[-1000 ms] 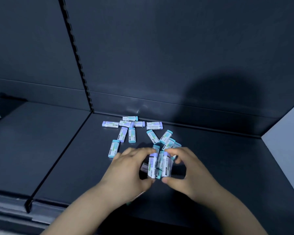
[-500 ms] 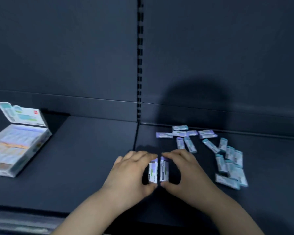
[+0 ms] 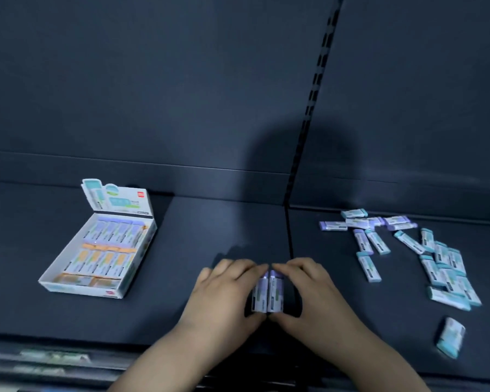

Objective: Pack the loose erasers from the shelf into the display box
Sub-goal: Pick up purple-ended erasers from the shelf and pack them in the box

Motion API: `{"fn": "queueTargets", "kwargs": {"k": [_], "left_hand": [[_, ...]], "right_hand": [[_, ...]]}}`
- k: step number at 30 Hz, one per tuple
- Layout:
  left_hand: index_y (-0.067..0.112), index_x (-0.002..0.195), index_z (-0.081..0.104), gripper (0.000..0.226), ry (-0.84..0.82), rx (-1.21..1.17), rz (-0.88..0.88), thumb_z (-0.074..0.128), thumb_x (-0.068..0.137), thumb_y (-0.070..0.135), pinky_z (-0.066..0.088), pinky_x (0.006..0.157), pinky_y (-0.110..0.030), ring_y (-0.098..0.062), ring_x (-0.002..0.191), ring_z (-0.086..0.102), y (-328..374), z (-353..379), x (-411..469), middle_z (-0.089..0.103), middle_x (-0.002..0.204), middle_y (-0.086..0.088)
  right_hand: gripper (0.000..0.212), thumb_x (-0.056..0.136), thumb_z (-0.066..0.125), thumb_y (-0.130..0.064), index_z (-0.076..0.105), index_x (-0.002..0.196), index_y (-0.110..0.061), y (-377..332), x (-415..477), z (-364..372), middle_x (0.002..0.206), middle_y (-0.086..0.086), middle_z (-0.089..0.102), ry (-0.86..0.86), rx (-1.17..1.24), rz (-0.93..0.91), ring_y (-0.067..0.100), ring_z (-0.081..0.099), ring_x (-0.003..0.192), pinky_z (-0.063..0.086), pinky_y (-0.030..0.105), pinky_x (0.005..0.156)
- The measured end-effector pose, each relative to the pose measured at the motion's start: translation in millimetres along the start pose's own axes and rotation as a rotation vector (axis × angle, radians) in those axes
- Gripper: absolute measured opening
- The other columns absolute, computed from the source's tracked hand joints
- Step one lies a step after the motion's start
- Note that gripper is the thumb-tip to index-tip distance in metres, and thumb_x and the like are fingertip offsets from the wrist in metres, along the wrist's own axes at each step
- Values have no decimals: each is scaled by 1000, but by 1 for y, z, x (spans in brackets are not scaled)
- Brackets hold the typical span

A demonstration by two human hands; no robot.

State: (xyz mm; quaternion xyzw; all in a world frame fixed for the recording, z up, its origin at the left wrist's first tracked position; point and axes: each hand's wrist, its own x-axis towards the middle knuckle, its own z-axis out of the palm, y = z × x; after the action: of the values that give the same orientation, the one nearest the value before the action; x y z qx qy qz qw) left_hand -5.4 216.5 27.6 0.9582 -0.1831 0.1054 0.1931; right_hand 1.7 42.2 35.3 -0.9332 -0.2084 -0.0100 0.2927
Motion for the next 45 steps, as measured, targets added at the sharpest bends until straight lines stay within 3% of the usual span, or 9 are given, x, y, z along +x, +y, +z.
{"fn": "queueTargets", "kwargs": {"k": [9, 16, 21, 29, 33, 35, 38, 40, 45], "left_hand": [[33, 115, 58, 61, 42, 146, -113, 45, 60, 55, 40, 68, -21, -4, 93, 45, -21, -22, -25, 62, 103, 18], [32, 114, 54, 58, 50, 134, -195, 42, 61, 52, 46, 71, -25, -6, 95, 51, -64, -46, -51, 62, 106, 19], [31, 112, 57, 61, 60, 127, -137, 59, 55, 51, 46, 73, -27, -9, 95, 57, -126, -75, -57, 62, 106, 18], [32, 105, 62, 64, -80, 90, -42, 65, 46, 58, 36, 67, -19, -3, 92, 52, -237, -131, -46, 64, 98, 20], [32, 122, 54, 71, -214, 136, 7, 72, 59, 60, 33, 82, -26, -8, 111, 51, -261, -136, -42, 53, 117, 19], [32, 120, 56, 71, -248, 135, 21, 72, 58, 61, 33, 82, -26, -10, 110, 52, -264, -138, -42, 51, 115, 17], [34, 136, 38, 71, -270, 116, 7, 62, 74, 57, 27, 94, -26, -8, 121, 34, -268, -136, -44, 37, 128, 17], [37, 140, 27, 69, -244, 117, 7, 57, 80, 53, 24, 96, -24, -7, 122, 28, -270, -134, -46, 31, 131, 17], [41, 138, 29, 60, -243, 85, -9, 53, 83, 41, 29, 95, -25, -10, 118, 31, -269, -129, -49, 29, 127, 13]], "right_hand": [[64, 69, 66, -39, 40, 128, -40, -25, 25, 25, 111, -32, 28, -115, 132, -79, -7, 31, 111, 27, 5, 90], [69, 71, 69, -37, 38, 133, -35, -69, 45, 57, 112, -31, 27, -134, 136, -138, -9, 27, 113, 20, -2, 91], [66, 71, 71, -36, 41, 131, -36, -116, 79, 88, 118, -34, 26, -77, 135, -124, -11, 27, 115, 20, -3, 91], [67, 69, 76, -36, 45, 129, -32, -189, 134, 142, 114, -38, 27, 52, 143, 18, -9, 30, 117, 22, 2, 99], [72, 68, 78, -34, 42, 130, -36, -194, 135, 145, 115, -39, 24, 129, 100, 180, -7, 32, 117, 19, -2, 97], [71, 71, 77, -35, 38, 130, -42, -194, 132, 141, 113, -39, 24, 129, 60, 215, -9, 30, 113, 15, -5, 92], [67, 74, 72, -40, 30, 124, -52, -193, 133, 134, 111, -35, 26, 121, -11, 245, -7, 27, 113, 19, 3, 98], [66, 77, 69, -40, 33, 132, -44, -190, 137, 132, 121, -24, 30, 97, -89, 267, -1, 27, 119, 21, 11, 101], [68, 83, 60, -38, 27, 141, -32, -184, 152, 129, 135, -12, 31, 19, -317, 220, 11, 30, 124, 26, 22, 106]]}}
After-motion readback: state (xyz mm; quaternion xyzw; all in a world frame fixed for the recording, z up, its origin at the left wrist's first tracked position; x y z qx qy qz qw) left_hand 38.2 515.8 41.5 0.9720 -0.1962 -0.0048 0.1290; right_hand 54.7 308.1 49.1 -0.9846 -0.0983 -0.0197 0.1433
